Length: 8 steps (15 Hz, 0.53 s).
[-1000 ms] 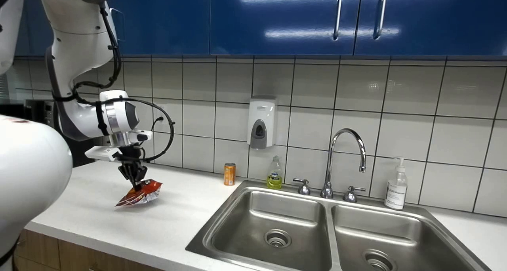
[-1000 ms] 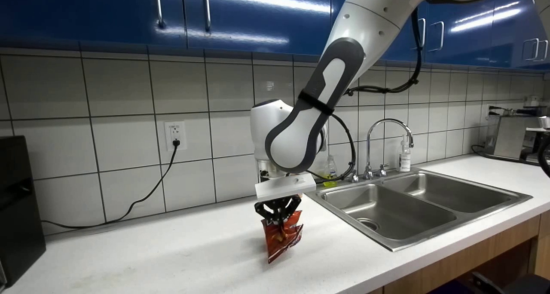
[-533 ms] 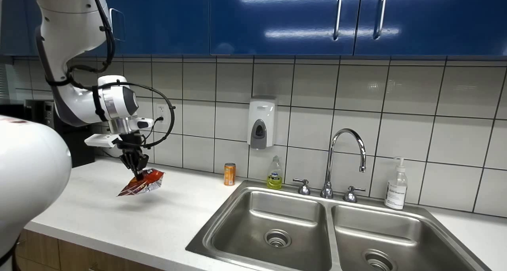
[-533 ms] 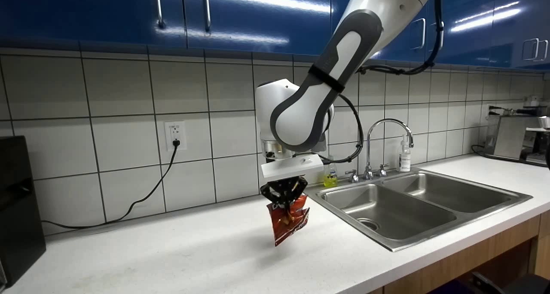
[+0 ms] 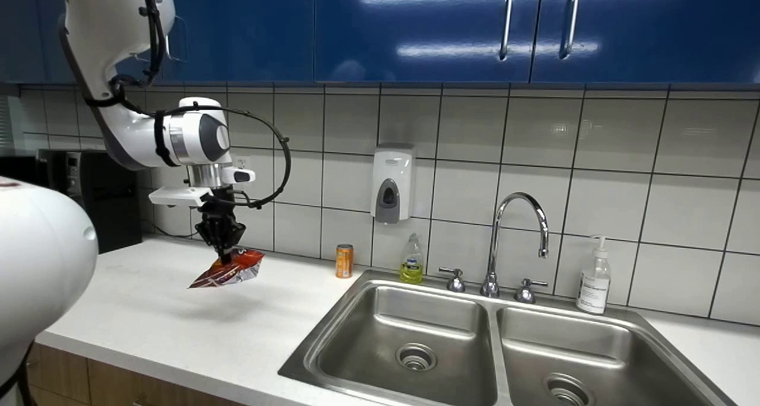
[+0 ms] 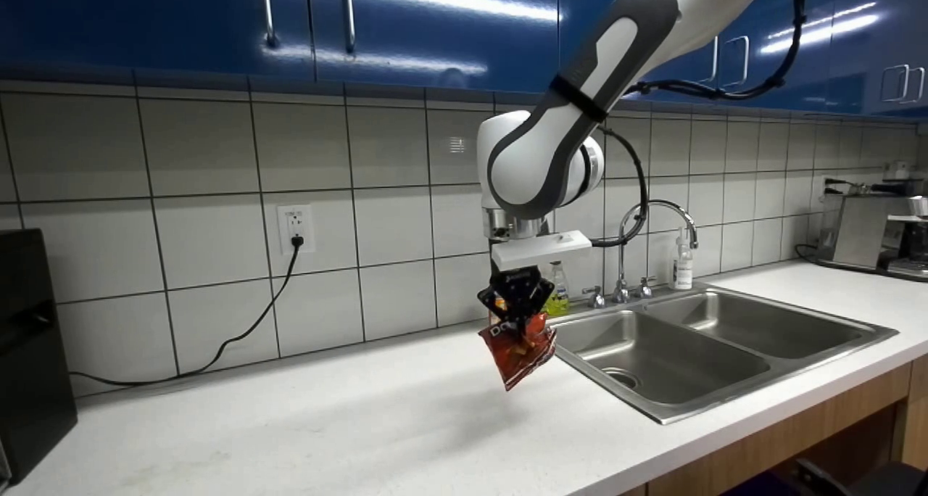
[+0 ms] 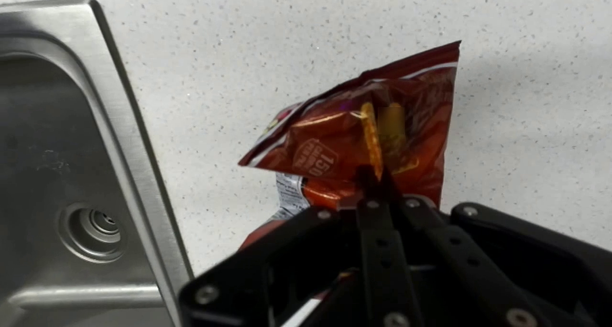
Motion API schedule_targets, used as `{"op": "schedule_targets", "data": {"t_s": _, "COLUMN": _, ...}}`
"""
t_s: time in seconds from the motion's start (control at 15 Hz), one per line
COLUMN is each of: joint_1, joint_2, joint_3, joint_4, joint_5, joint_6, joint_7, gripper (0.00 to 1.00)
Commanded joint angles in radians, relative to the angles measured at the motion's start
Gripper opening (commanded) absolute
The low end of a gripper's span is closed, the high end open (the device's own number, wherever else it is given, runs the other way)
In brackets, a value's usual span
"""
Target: Put the Doritos packet in the sink on the left.
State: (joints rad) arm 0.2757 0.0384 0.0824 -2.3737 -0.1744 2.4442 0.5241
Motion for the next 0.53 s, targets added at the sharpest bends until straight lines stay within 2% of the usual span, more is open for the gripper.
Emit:
{"op": "schedule_targets", "data": {"t_s": 0.0, "joint_1": -0.074, "joint_2": -0.084, "joint_3": 0.007, "joint_4": -0.048, "joint_5": 0.065, "joint_6": -0.049, "joint_7": -0.16, "gripper": 0.0}}
{"op": "schedule_targets", "data": {"t_s": 0.47, "joint_1": -0.189, "joint_2": -0.141, "joint_3": -0.044, "joint_4": -0.093, "joint_5": 0.058, "joint_6": -0.062, "joint_7": -0.263, "gripper": 0.0}}
